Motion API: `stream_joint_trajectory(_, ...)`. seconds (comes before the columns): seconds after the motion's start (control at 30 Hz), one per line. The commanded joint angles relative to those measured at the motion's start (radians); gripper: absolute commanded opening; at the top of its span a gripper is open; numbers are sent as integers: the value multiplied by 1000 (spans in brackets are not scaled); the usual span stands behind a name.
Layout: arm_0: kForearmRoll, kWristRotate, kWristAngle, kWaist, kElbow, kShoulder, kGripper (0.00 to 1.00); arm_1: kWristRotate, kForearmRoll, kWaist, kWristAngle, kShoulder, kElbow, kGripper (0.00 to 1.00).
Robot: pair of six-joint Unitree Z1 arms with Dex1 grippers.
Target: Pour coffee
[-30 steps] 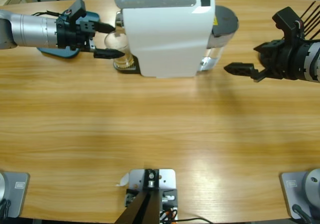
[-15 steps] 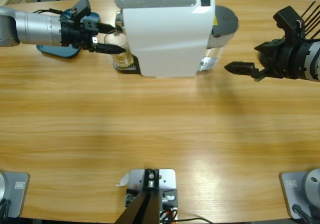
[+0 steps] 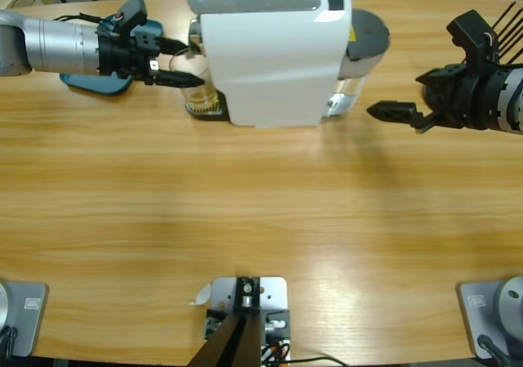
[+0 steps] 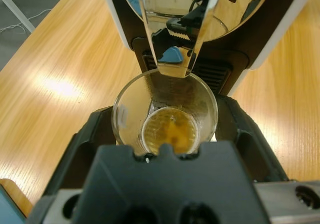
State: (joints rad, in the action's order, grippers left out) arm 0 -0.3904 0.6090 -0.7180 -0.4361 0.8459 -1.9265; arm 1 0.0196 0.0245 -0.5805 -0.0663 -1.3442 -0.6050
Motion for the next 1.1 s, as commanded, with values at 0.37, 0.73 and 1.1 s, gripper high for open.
stream_joint_trajectory(0.37, -8, -69, -58, 175, -127, 252, 0, 13, 8, 8, -17, -1, 37, 1000)
stream_joint_trajectory(0.73, -13, -227, 161, 247, -158, 297, 0, 13, 9, 8, -18, 11, 42, 1000)
stream_joint_trajectory(1.1, -190, -387, 543, 263, -90, 130, 0, 13, 9, 8, -36, 7, 42, 1000)
